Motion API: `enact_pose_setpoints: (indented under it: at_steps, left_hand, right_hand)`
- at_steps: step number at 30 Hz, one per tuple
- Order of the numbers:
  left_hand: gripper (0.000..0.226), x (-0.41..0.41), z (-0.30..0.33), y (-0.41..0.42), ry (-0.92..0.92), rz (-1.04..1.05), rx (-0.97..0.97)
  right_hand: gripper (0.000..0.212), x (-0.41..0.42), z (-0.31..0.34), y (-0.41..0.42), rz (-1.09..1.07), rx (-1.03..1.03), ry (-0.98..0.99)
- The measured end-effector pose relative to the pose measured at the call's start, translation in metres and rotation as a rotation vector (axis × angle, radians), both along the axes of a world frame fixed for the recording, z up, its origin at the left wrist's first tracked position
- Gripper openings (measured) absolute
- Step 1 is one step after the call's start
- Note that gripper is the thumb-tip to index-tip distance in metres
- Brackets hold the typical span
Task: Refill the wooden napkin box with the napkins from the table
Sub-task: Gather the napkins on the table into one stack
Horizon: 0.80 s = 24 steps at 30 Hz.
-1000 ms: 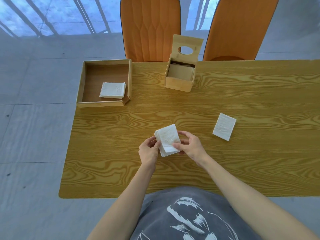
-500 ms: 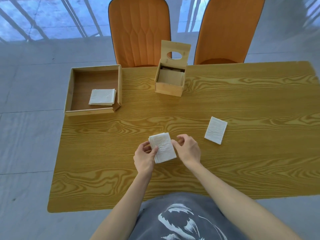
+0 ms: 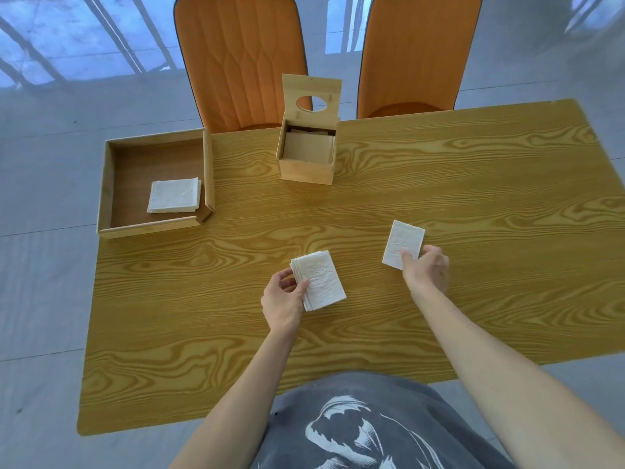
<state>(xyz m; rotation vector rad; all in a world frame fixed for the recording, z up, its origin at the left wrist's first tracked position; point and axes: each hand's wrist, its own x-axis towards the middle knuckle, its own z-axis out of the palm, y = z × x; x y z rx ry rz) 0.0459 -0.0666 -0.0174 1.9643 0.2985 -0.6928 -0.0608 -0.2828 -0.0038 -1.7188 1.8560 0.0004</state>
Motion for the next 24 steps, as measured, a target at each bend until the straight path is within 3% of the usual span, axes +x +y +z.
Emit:
enact_pose_setpoints:
  at_steps: [12, 17, 24]
  left_hand:
    - [0.042, -0.002, 0.003, -0.005, -0.009, -0.023, 0.034]
    - [0.042, -0.002, 0.003, -0.004, 0.002, -0.02, 0.021]
    - [0.042, -0.001, 0.002, -0.001, 0.027, -0.013, -0.01]
  right_hand:
    - [0.023, 0.004, -0.002, 0.005, 0.063, 0.007, -0.124]
    - [0.025, 0.009, 0.0, 0.019, 0.095, -0.036, -0.227]
    - [0.02, 0.013, 0.01, 0.03, 0.111, 0.127, -0.595]
